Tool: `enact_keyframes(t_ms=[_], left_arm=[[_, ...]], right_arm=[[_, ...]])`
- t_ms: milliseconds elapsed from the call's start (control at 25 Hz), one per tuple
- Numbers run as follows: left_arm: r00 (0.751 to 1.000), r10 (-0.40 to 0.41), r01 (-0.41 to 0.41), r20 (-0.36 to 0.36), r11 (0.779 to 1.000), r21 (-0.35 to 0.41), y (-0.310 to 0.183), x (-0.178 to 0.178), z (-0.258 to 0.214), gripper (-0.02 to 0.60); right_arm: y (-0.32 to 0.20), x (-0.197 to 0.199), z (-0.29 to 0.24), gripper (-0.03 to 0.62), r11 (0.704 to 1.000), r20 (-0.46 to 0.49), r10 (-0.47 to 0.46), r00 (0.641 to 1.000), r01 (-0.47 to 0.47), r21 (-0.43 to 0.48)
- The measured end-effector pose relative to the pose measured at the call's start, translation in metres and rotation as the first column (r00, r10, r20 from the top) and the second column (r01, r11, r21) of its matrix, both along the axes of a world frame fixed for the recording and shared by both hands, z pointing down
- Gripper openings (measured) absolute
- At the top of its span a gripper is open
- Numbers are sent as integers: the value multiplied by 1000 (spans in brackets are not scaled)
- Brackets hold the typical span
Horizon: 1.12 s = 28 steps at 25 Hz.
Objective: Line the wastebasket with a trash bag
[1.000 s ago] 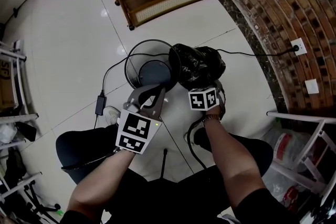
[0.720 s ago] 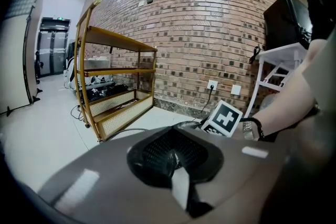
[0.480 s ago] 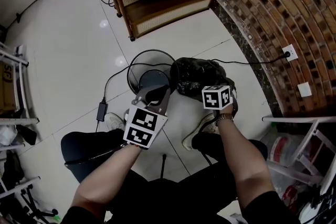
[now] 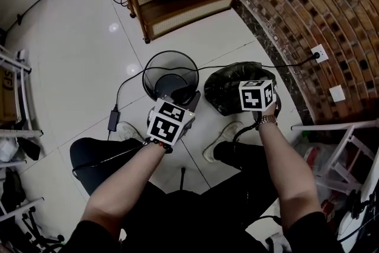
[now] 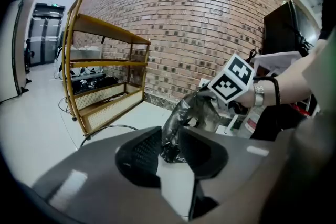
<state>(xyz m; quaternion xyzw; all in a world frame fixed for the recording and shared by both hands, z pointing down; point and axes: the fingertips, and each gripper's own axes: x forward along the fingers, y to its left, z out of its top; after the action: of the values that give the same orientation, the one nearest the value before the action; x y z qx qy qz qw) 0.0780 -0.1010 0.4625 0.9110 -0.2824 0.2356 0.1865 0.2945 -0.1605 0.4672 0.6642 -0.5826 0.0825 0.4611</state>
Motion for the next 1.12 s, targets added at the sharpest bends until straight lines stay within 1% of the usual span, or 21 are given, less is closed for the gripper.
enact_keyframes(t_ms=[240, 360, 440, 520, 600, 680, 720, 840, 960, 1040, 1120], left_arm=[[999, 37, -37, -5, 996, -80, 4, 16, 17, 140], [999, 50, -52, -20, 993, -106, 10, 25, 23, 171], [998, 44, -49, -45, 990, -132, 17, 33, 26, 190], [996, 11, -27, -88, 982, -186, 28, 39, 30, 211], [988, -50, 9, -147, 965, -264, 39, 47, 35, 268], [973, -120, 47, -195, 939, -340, 50, 53, 40, 301], [967, -154, 69, -205, 928, -367, 54, 55, 43, 312], [944, -252, 139, -211, 888, -438, 58, 57, 56, 318], [919, -323, 176, -225, 849, -498, 57, 61, 66, 319], [905, -359, 199, -228, 832, -518, 54, 62, 70, 319], [892, -394, 235, -222, 824, -516, 45, 59, 70, 318]], right_arm=[[-3, -11, -56, 15, 998, 1, -59, 998, 59, 32], [-6, -19, -83, 16, 995, 0, -89, 996, 89, 53], [-9, -24, -102, 16, 992, 5, -104, 995, 103, 74], [-12, -30, -118, 17, 989, 15, -118, 993, 116, 93], [-15, -35, -133, 15, 986, 23, -129, 991, 126, 107], [-18, -41, -144, 15, 984, 21, -142, 990, 139, 114], [-19, -44, -149, 17, 982, 20, -150, 988, 147, 117], [-23, -55, -162, 17, 977, 19, -174, 985, 170, 125], [-27, -69, -175, 17, 972, 31, -200, 979, 195, 134], [-30, -77, -185, 17, 967, 38, -219, 975, 212, 140], [-32, -84, -196, 17, 963, 50, -234, 971, 224, 150]])
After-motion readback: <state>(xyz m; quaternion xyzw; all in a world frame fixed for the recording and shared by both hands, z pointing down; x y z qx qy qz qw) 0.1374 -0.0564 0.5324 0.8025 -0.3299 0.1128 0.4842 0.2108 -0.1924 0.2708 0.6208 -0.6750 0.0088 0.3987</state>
